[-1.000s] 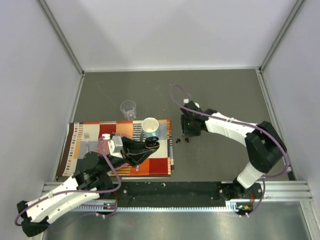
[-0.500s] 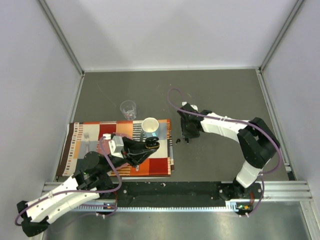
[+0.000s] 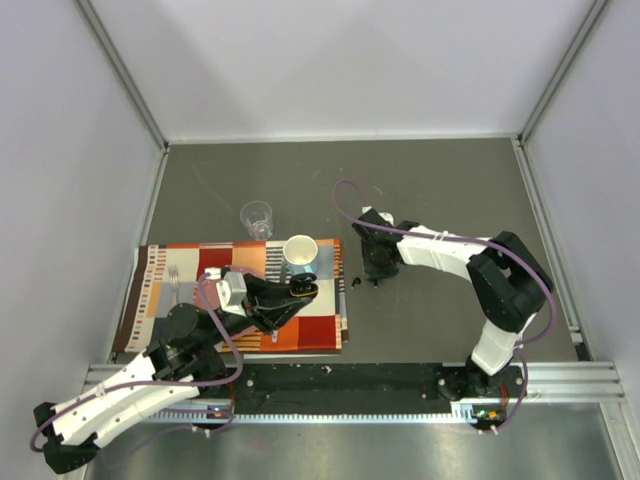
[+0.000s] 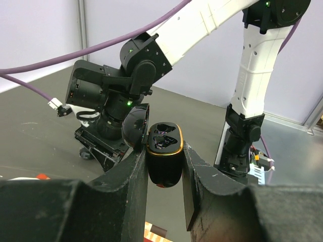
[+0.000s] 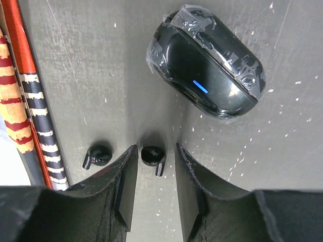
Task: Insert the wireless bluetooth earbuds into the charging case
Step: Pick up the earbud from the center of the board.
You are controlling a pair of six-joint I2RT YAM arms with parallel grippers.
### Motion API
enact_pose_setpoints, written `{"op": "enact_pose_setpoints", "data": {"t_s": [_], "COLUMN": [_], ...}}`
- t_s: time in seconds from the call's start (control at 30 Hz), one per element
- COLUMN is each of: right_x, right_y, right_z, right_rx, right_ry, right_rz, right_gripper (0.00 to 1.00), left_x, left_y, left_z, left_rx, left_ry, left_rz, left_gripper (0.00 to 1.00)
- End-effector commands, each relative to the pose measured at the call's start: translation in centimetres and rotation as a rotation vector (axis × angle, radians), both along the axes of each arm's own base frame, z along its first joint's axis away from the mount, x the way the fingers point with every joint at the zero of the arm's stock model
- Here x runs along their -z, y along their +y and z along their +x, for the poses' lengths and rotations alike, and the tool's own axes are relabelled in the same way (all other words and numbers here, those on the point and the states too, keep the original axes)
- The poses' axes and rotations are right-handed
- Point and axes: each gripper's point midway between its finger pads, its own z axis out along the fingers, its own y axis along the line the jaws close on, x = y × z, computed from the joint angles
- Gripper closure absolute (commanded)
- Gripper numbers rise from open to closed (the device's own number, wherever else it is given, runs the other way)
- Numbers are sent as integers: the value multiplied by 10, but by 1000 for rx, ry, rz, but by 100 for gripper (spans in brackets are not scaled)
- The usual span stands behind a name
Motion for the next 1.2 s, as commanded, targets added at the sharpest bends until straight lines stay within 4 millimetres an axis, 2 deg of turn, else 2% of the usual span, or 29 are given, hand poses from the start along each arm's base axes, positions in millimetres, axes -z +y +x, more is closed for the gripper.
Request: {"op": "enact_pose_setpoints", "data": {"t_s": [0.0, 0.1, 0.2, 0.47, 0.87, 0.93, 0.97, 1.0, 1.17], "right_x": [-8, -6, -5, -1, -2, -6, -8, -14, -46], "right_y": [13, 12, 12, 13, 11, 12, 12, 14, 16], "right_z": [12, 13, 12, 8, 6, 7, 7, 8, 12], "right_rx": [-10, -4, -4, 2, 1, -5, -10, -14, -17], "right_ry": [-46, -46, -42, -22, -29, -39, -47, -64, -173], "right_rz": [14, 9, 8, 17, 11, 14, 14, 22, 44], "right_gripper": [65, 65, 70, 72, 83, 89, 97, 100, 100], "left_x": [-22, -22, -23, -20, -19, -19, -19, -19, -20], "left_y": [4, 4, 5, 4, 4, 4, 4, 4, 5], "left_z": [-2, -2, -2, -2, -1, -1, -1, -1, 2], "left_rx": [-7, -4, -5, -7, -6, -6, -9, -9, -22], "left_ry": [-38, -37, -37, -29, -23, -23, -23, -21, -16], "left_rz": [-55, -55, -57, -55, -57, -57, -59, -58, -69], "left_gripper": [100, 100, 100, 100, 100, 100, 100, 100, 100]}}
